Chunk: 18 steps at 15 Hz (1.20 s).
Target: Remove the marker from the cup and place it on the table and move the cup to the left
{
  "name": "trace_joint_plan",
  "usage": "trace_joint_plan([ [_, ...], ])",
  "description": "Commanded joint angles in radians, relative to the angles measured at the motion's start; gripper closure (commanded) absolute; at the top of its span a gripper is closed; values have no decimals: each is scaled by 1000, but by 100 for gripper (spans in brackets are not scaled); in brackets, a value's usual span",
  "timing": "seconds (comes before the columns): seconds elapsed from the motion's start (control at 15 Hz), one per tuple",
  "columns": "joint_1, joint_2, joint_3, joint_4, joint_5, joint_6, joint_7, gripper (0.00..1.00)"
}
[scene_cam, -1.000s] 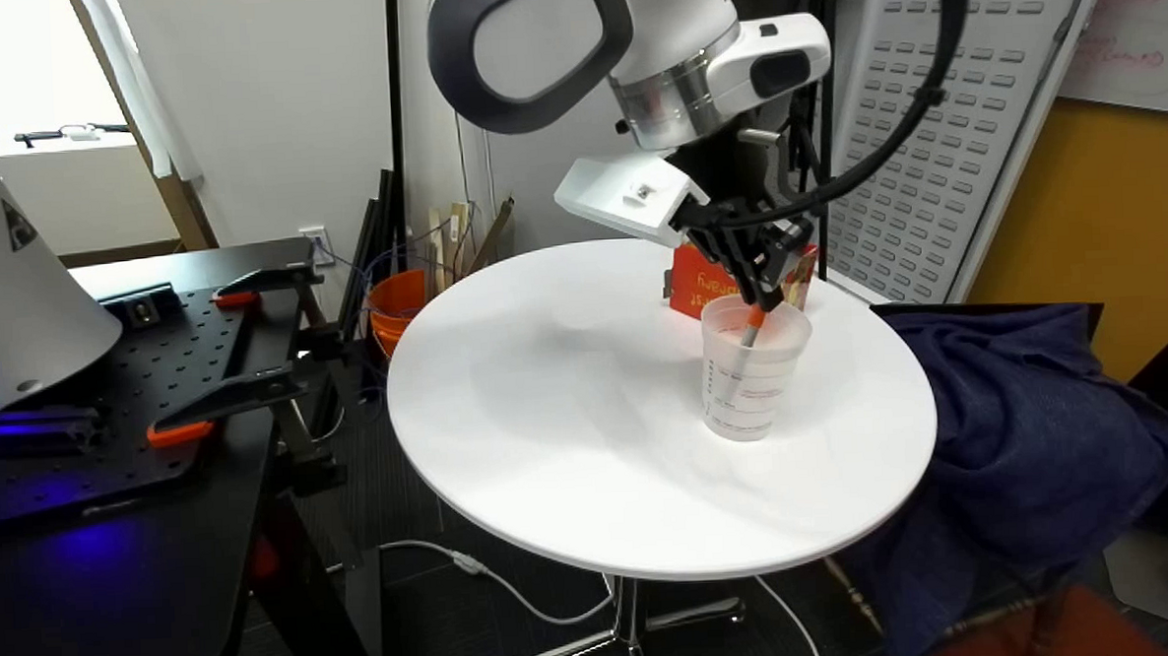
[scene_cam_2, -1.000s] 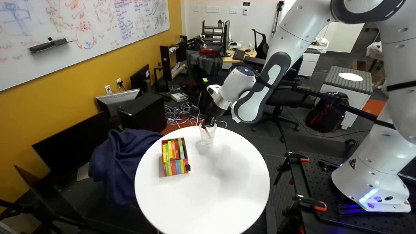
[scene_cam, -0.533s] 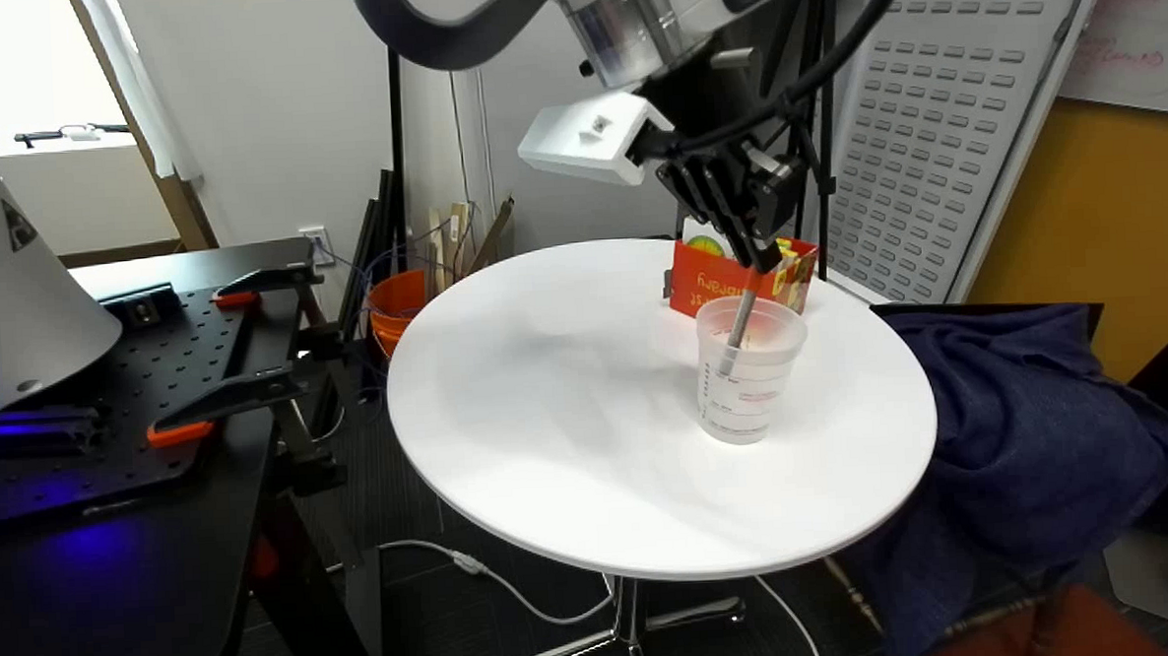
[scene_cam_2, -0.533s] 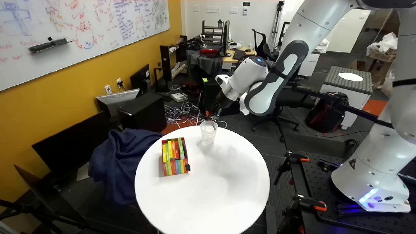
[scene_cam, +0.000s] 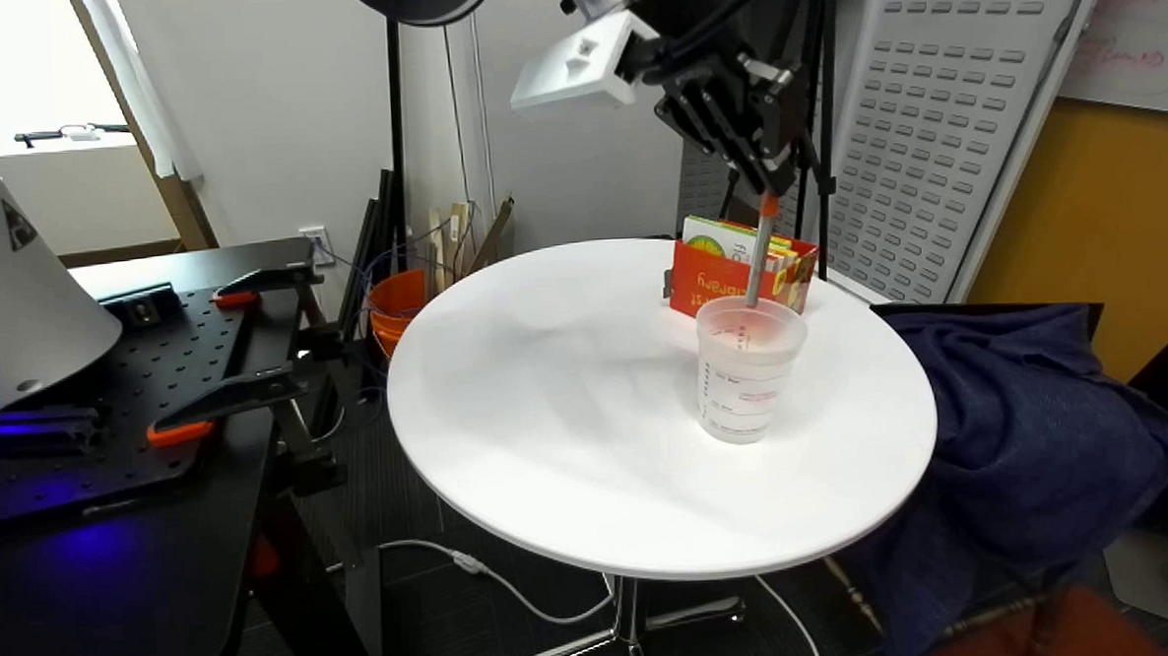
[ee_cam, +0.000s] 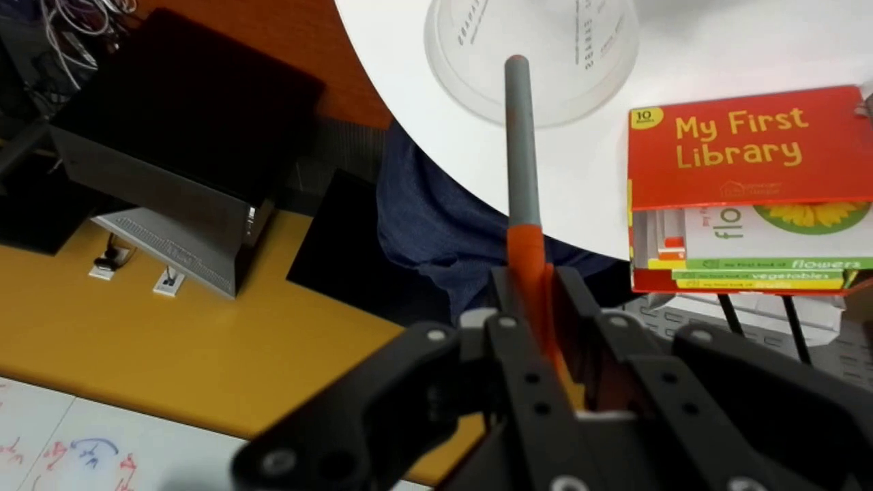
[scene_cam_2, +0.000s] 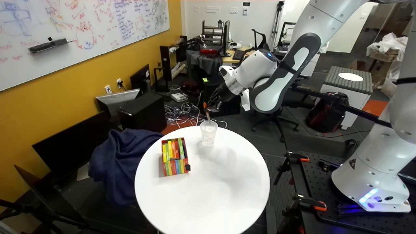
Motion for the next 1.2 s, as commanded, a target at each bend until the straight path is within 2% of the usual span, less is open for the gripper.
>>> trace_joint_plan([
  [0.0,-37,-28,70,-16,-30,23,35,96],
  [0.4,-9,-39,154,14,-4,-44,18,96],
  [0.8,80,-54,182,57,28,-146,14,96],
  [1.13,155,-39,209,124,34,-287,24,96],
])
